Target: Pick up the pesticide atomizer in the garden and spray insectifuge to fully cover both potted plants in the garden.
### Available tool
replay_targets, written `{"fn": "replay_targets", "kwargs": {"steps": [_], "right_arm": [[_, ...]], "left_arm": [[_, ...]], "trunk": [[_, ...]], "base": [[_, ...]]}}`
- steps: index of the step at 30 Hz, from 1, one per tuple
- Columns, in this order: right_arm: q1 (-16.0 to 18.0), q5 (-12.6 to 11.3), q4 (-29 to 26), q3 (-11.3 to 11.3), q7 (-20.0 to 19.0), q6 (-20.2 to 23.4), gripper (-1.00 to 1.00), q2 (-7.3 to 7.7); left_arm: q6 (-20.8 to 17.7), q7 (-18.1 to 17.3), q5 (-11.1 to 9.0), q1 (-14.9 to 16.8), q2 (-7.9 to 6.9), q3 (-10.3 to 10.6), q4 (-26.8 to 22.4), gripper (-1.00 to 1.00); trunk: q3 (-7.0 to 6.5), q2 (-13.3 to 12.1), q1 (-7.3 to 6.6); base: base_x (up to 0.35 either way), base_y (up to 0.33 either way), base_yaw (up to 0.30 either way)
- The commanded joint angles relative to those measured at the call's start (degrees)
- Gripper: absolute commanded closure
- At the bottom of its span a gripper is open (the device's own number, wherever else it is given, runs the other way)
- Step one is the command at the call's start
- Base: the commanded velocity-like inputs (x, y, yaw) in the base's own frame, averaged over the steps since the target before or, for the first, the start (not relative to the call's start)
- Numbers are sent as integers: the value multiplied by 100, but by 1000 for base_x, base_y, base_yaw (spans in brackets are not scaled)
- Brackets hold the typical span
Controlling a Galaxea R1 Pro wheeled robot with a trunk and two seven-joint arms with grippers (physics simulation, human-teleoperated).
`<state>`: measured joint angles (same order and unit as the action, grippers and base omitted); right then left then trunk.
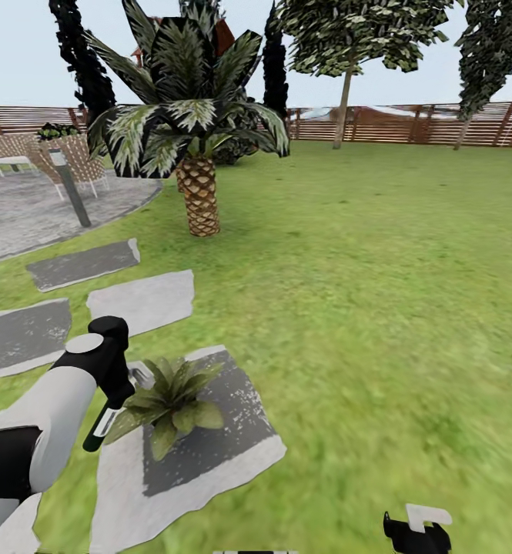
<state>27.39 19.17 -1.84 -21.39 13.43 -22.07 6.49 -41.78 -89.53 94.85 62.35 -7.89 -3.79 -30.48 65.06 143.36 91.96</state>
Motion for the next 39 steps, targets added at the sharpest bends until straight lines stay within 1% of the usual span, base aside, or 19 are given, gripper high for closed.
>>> {"fn": "replay_targets", "kwargs": {"steps": [1,11,22,29,31,33,36,39], "right_arm": [[3,60,8,-41,19,-16,-100,-1],[3,61,10,-41,19,-16,-100,-2],[3,61,13,-41,19,-16,-100,-1],[3,61,11,-41,19,-16,-100,2],[3,61,10,-41,19,-16,-100,2],[3,61,14,-41,19,-16,-100,2],[3,61,16,-41,19,-16,-100,2],[3,61,14,-41,19,-18,-100,2]], "left_arm": [[-50,-47,60,5,7,-28,-6,100],[-50,-47,56,-3,-10,-4,-56,100],[-58,-47,60,-11,-53,3,-58,100],[-46,-47,60,-63,-111,-13,-33,100],[-42,-47,52,-260,-142,-22,-45,100],[-41,-47,44,-546,-158,-56,-64,100],[-40,-47,-15,-785,-221,-108,-69,100],[-35,-47,-72,-947,-252,-335,-73,100]], "trunk": [[5,2,0],[5,2,0],[5,2,0],[5,2,0],[5,2,0],[5,2,0],[5,2,0],[5,2,0]], "base": [[106,-285,231],[191,-229,274],[19,-268,277],[181,-245,72],[222,-229,198],[194,-187,258],[72,-53,274],[10,-8,277]]}}
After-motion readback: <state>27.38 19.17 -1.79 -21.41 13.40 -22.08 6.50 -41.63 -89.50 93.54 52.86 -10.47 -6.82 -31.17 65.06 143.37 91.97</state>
